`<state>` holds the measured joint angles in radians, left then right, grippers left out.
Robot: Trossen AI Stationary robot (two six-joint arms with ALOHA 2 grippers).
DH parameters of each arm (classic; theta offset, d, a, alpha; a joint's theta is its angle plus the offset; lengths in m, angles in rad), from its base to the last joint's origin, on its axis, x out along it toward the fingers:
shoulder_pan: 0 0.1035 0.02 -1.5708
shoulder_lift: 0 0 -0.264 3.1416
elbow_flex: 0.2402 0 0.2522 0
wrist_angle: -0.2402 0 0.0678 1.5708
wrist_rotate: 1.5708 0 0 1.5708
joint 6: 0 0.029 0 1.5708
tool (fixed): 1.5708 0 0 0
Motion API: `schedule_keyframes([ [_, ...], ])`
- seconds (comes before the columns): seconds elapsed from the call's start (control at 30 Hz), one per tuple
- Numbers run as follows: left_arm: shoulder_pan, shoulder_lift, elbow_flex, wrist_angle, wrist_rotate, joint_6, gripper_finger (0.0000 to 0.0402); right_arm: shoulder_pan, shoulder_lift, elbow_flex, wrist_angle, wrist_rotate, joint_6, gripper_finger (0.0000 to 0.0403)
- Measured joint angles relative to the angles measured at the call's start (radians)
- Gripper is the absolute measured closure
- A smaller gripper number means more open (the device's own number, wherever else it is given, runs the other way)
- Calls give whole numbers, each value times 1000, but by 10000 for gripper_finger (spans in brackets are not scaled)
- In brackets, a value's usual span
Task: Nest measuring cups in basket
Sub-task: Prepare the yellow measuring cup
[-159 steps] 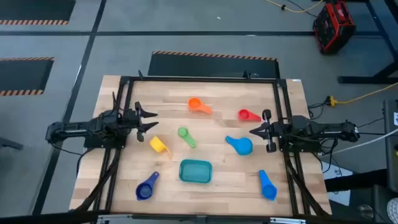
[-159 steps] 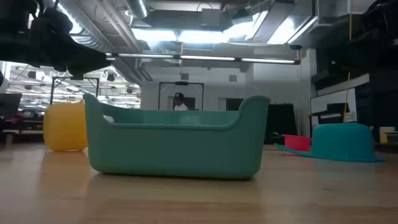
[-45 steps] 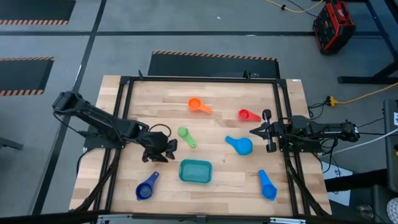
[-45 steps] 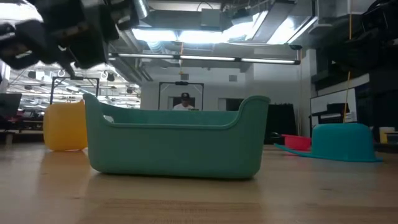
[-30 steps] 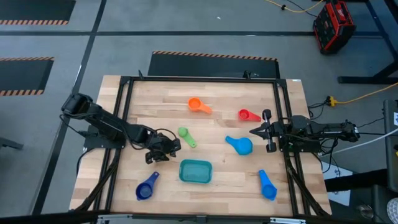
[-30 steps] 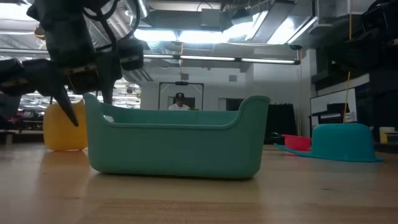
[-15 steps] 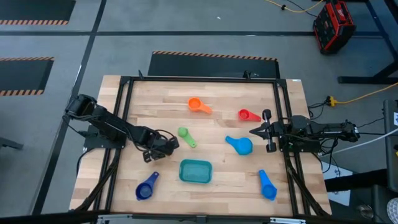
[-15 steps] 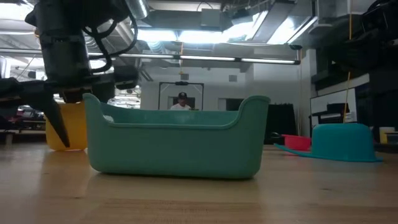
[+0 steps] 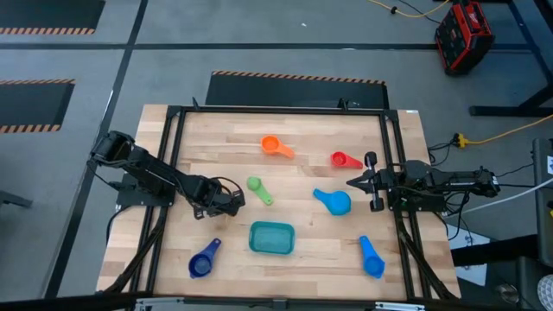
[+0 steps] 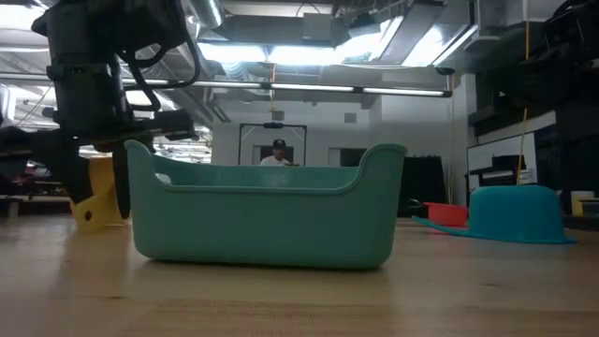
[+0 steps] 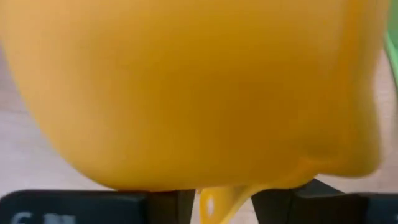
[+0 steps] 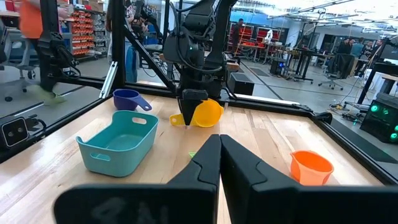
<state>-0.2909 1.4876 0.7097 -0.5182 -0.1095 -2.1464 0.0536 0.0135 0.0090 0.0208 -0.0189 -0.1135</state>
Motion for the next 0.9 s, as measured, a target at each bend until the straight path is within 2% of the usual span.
schedule_keyframes([
  [0.4, 0, -2, 0, -6, -43, 212, 393, 0, 0, 0, 0, 0, 0, 389],
  [0.7, 3, -9, 0, 35, -38, 479, 397, 0, 0, 0, 2, 0, 0, 389],
  [0.9, 55, -48, 0, 133, -25, 703, 398, 0, 0, 0, 7, 0, 0, 389],
])
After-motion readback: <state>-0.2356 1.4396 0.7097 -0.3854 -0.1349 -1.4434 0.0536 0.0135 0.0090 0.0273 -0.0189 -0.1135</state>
